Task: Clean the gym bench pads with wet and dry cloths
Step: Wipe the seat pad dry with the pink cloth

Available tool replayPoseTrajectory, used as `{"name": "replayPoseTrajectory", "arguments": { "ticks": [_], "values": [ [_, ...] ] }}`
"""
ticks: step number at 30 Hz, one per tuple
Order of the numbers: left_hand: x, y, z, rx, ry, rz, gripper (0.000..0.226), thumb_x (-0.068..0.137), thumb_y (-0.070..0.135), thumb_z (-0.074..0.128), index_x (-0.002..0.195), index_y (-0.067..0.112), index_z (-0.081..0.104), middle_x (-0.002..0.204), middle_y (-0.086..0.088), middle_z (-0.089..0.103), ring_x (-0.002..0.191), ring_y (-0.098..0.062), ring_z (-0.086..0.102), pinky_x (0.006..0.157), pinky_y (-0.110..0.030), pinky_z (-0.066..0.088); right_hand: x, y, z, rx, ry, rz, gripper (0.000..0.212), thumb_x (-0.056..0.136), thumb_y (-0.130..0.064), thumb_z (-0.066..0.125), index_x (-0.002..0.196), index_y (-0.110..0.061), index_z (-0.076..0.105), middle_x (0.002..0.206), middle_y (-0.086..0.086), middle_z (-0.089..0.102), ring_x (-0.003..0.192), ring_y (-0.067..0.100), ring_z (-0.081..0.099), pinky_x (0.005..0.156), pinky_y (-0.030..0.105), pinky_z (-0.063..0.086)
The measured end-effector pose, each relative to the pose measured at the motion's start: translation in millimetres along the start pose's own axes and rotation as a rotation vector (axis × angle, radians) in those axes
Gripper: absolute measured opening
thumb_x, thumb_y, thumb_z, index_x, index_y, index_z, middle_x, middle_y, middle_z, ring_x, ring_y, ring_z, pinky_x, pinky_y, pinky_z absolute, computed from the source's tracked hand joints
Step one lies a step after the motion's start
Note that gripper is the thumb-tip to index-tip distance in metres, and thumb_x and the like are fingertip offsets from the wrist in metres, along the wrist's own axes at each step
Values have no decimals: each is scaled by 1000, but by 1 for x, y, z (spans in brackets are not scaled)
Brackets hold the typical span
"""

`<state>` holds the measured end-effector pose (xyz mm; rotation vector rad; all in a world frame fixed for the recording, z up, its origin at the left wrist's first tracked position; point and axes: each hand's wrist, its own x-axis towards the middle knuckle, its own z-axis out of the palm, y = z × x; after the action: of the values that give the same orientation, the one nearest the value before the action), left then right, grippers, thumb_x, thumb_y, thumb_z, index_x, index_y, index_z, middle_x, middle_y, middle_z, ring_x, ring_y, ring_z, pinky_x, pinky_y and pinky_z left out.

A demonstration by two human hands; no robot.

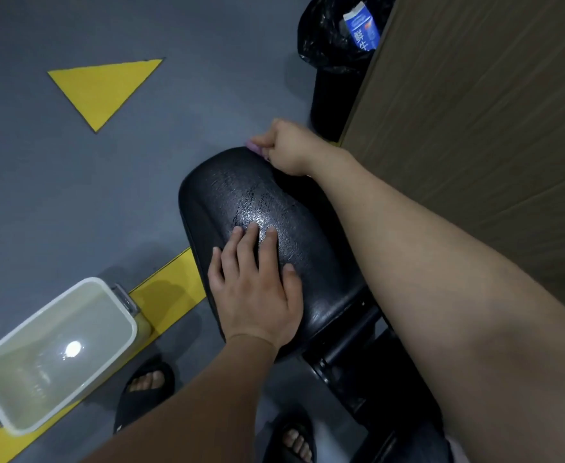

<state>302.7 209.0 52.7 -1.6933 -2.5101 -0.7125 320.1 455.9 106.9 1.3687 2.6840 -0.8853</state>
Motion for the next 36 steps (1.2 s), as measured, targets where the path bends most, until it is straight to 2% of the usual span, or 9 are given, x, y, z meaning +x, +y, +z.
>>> {"name": "replayPoseTrajectory", "arguments": {
  "ticks": [4, 9, 12, 19, 21, 23, 28, 32, 36],
  "values": [
    [0, 0, -1, -1, -6, 5, 55, 92, 40, 45, 140, 17, 58, 150, -8, 50, 145, -30, 38, 120, -55, 23, -41, 3, -5, 5, 10, -80, 31, 101, -16, 58, 128, -24, 71, 78, -26, 44, 81, -3, 50, 71, 0, 32],
    [-1, -2, -1, -4, -4, 3, 54, 92, 40, 46, 139, 16, 58, 149, -9, 50, 144, -30, 39, 119, -55, 24, -113, 21, 4, -70, 25, -251, 15, 95, -15, 67, 99, -22, 79, 89, 5, 52, 83, 23, 62, 82, 40, 54],
    [-2, -1, -1, -9, 5, 7, 54, 92, 40, 46, 139, 16, 58, 149, -9, 51, 144, -31, 39, 119, -55, 25, -137, 27, 3, -60, -8, -270, 21, 95, -14, 69, 112, -22, 79, 92, 5, 52, 95, 20, 62, 89, 35, 53],
    [-1, 0, -1, -6, -5, 0, 54, 92, 40, 45, 139, 18, 58, 149, -8, 50, 144, -30, 38, 119, -55, 24, -64, 19, 4, -69, 144, -83, 26, 102, -35, 60, 121, -27, 75, 84, -7, 42, 78, 12, 55, 75, 14, 42],
    [0, 0, 0, -9, -5, 4, 54, 92, 40, 45, 140, 18, 57, 150, -8, 50, 144, -30, 38, 119, -55, 24, -54, 22, 10, 7, 181, -26, 28, 102, -35, 59, 118, -23, 77, 90, -2, 50, 88, 19, 64, 88, 26, 50],
    [0, -1, 1, -7, -3, 9, 54, 92, 40, 45, 139, 18, 57, 150, -8, 50, 144, -30, 38, 119, -54, 24, -64, 28, 14, 81, 205, -52, 24, 101, -25, 61, 116, -17, 78, 87, -11, 49, 83, 8, 61, 92, 26, 50],
    [-1, -1, 0, -10, -3, 2, 54, 91, 40, 45, 138, 17, 58, 149, -9, 50, 144, -30, 38, 119, -55, 24, -136, 34, 16, -23, 193, -246, 35, 93, -23, 55, 120, -29, 76, 91, 5, 51, 91, 25, 53, 83, 35, 46],
    [-1, 0, -1, -7, -11, 0, 53, 92, 40, 45, 137, 17, 58, 148, -9, 51, 144, -31, 38, 119, -54, 24, -173, 34, 21, -78, 176, -358, 44, 95, -33, 40, 121, -28, 75, 91, -9, 40, 89, 17, 44, 75, 30, 43],
    [-1, 0, -2, 2, -16, -2, 50, 92, 39, 45, 134, 16, 59, 145, -9, 53, 144, -30, 38, 119, -54, 25, -148, 30, 29, -107, 218, -366, 30, 97, -24, 53, 112, -23, 79, 89, -2, 46, 90, 23, 50, 77, 36, 49]
  ]
}}
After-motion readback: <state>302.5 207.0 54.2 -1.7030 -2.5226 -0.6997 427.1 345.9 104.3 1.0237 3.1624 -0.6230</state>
